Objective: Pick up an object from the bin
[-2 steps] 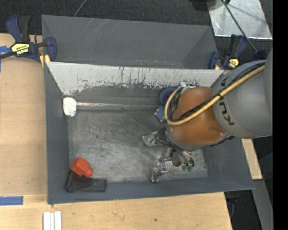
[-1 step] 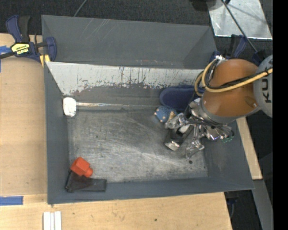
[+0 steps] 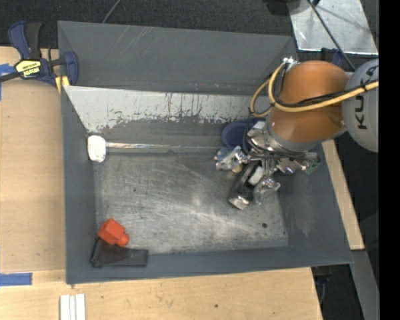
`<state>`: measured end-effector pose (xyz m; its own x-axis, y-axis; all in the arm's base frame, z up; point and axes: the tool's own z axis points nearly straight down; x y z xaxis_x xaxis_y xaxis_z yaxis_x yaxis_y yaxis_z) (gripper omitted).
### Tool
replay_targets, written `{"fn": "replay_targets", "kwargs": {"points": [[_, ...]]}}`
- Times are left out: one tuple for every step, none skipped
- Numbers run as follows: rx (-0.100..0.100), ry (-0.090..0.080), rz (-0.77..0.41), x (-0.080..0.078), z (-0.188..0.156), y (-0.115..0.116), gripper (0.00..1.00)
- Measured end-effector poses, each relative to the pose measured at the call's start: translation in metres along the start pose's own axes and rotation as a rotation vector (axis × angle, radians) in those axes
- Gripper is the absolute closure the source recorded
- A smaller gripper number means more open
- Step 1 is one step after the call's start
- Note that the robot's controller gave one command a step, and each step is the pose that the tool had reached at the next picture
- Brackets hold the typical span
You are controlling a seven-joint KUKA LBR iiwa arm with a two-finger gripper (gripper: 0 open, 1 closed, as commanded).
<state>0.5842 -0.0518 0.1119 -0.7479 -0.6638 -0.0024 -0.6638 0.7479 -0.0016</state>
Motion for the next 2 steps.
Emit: {"fn": "replay_targets", "kwargs": {"points": [[-0.007,0.01,-0.265,-0.006,0.04,-0.041,0.0],[-0.015,-0.001,-0.314,0.009,0.041,-0.069,0.0]]}}
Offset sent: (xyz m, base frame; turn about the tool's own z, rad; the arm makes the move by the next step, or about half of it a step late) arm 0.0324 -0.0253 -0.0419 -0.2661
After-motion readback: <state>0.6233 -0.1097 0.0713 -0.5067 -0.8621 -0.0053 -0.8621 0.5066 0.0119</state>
